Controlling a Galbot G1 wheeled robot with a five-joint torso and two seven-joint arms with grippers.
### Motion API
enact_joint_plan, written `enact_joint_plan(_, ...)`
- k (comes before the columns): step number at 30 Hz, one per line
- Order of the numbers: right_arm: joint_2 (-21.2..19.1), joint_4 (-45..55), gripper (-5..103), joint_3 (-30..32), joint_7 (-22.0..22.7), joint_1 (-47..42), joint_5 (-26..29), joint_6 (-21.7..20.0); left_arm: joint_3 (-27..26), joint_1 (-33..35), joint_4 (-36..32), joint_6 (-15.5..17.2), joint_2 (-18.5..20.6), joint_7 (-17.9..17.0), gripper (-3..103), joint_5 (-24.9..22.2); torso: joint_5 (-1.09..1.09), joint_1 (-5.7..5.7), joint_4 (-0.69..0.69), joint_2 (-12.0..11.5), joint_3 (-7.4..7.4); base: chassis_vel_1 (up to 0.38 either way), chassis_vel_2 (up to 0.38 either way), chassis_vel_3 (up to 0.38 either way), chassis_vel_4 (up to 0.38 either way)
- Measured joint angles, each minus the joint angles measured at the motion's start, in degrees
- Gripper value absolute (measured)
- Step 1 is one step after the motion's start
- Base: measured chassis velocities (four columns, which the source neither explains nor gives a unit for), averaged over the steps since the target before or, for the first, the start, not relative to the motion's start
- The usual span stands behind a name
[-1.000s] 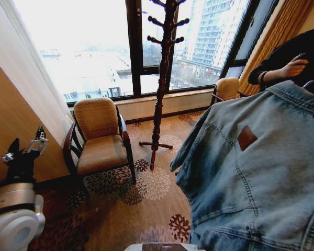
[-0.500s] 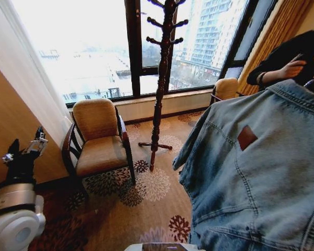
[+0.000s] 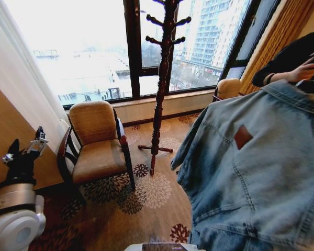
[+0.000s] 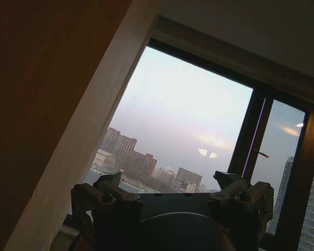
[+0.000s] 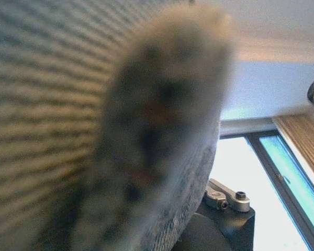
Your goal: Pick up the clothes from the bed and hang them on the clothes hanger.
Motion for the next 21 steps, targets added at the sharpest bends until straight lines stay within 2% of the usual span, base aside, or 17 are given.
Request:
enact_joint_plan(8,-5.02,-5.74,14,-5.53,1.79,9.57,2.93,-1.81,-0.43,0.05,0.00,-0.15,0.20,0.00,100,0.16,-0.01,-0.01,0.01,0.00,0.00,-0.071,0.073,0.075,-0.073)
enact_joint_plan(21,-10.02,-8.51,14,-9.85,4.21,15.51,6.18,-3.31,0.34,-0.48,0.00,-0.20,0.17,0.01,100,0.24,-0.01,0.00,-0.01,0.00,0.00,-0.110,0.111,0.105,-0.099)
